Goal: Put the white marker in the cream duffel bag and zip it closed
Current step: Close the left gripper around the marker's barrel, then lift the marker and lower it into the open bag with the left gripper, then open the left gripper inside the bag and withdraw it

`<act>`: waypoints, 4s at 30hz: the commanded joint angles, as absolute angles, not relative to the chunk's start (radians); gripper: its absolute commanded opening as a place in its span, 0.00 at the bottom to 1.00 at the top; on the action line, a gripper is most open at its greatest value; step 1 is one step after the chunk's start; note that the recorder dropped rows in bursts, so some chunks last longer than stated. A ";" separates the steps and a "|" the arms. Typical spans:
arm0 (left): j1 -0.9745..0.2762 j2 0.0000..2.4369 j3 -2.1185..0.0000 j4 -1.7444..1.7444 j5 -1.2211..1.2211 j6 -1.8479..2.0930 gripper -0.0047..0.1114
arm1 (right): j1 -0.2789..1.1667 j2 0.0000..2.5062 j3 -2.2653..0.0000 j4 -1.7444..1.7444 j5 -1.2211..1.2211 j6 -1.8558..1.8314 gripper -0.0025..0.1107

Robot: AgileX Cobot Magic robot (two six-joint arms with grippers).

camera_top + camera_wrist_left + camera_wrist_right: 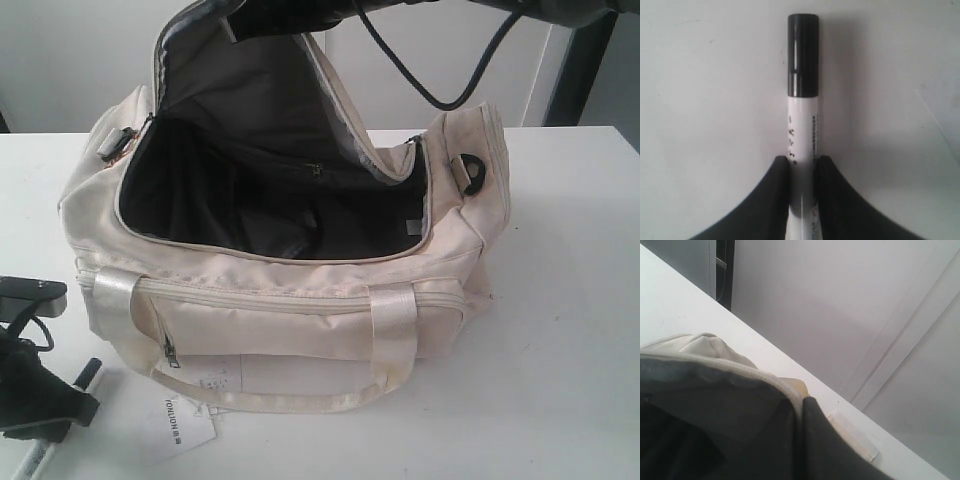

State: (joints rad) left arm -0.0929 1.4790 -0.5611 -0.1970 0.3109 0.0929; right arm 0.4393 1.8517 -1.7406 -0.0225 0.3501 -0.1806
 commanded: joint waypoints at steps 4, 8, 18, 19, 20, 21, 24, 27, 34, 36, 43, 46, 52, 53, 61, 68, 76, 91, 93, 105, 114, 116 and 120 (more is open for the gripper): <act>-0.093 1.304 -0.543 -0.193 0.351 0.044 0.04 | 0.428 1.836 -1.743 -0.027 0.335 -0.179 0.02; -0.093 1.242 -0.518 -0.063 0.351 -0.091 0.04 | 0.428 1.836 -1.743 -0.027 0.335 -0.179 0.02; -0.011 1.073 -0.518 0.344 0.200 -0.527 0.04 | 0.428 1.836 -1.743 -0.027 0.335 -0.179 0.02; -0.011 1.057 -0.518 0.344 0.159 -0.527 0.04 | 0.428 1.836 -1.743 -0.027 0.335 -0.179 0.02; -0.011 1.045 -0.518 0.344 0.120 -0.527 0.04 | 0.428 1.836 -1.743 -0.027 0.335 -0.179 0.02; -0.011 1.036 -0.518 0.344 0.079 -0.527 0.04 | 0.428 1.836 -1.743 -0.027 0.335 -0.179 0.02; -0.011 1.023 -0.518 0.344 -0.053 -0.527 0.04 | 0.428 1.836 -1.743 -0.027 0.335 -0.179 0.02; -0.011 1.008 -0.520 0.344 -0.201 -0.523 0.04 | 0.428 1.836 -1.743 -0.027 0.335 -0.155 0.02; -0.013 1.013 -0.520 0.348 -0.627 -0.527 0.04 | 0.428 1.836 -1.743 -0.027 0.335 -0.153 0.02; -0.013 1.032 -0.520 0.365 -0.752 -0.529 0.04 | 0.428 1.836 -1.743 -0.027 0.335 -0.153 0.02; -0.013 1.148 -0.520 0.503 -1.011 -0.626 0.04 | 0.428 1.836 -1.743 -0.027 0.335 -0.153 0.02; -0.013 1.209 -0.520 0.538 -1.125 -0.634 0.04 | 0.428 1.836 -1.743 -0.027 0.335 -0.153 0.02; -0.013 1.319 -0.573 0.649 -1.220 -0.658 0.04 | 0.428 1.836 -1.743 -0.027 0.335 -0.153 0.02; -0.013 1.334 -0.586 0.661 -1.221 -0.658 0.04 | 0.428 1.836 -1.743 -0.027 0.335 -0.153 0.02; -0.073 1.441 -0.681 0.671 -1.221 -0.646 0.04 | 0.428 1.836 -1.743 -0.027 0.335 -0.153 0.02; -0.150 1.525 -0.745 0.723 -1.221 -0.527 0.05 | 0.428 1.836 -1.743 -0.027 0.335 -0.153 0.02; -0.166 1.562 -0.761 0.711 -1.197 -0.495 0.42 | 0.428 1.836 -1.743 -0.027 0.335 -0.153 0.02; -0.164 1.540 -0.758 0.724 -1.201 -0.507 0.29 | 0.428 1.836 -1.743 -0.027 0.335 -0.153 0.02; -0.164 1.516 -0.758 0.769 -1.186 -0.537 0.19 | 0.428 1.836 -1.743 -0.027 0.335 -0.153 0.02; -0.164 1.332 -0.758 1.019 -0.784 -0.887 0.04 | 0.428 1.836 -1.743 -0.027 0.335 -0.153 0.02; -0.164 1.172 -0.758 1.199 -0.457 -1.190 0.04 | 0.428 1.836 -1.743 -0.027 0.335 -0.153 0.02; -0.164 1.138 -0.758 1.266 -0.391 -1.252 0.04 | 0.428 1.836 -1.743 -0.027 0.335 -0.153 0.02; -0.164 1.083 -0.758 1.360 -0.265 -1.376 0.04 | 0.428 1.836 -1.743 -0.027 0.335 -0.153 0.02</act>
State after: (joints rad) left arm -0.1630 1.1237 -0.7556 1.2783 -0.3510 -1.2755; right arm 0.4376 1.8517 -1.7406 -0.0225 0.3501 -0.1584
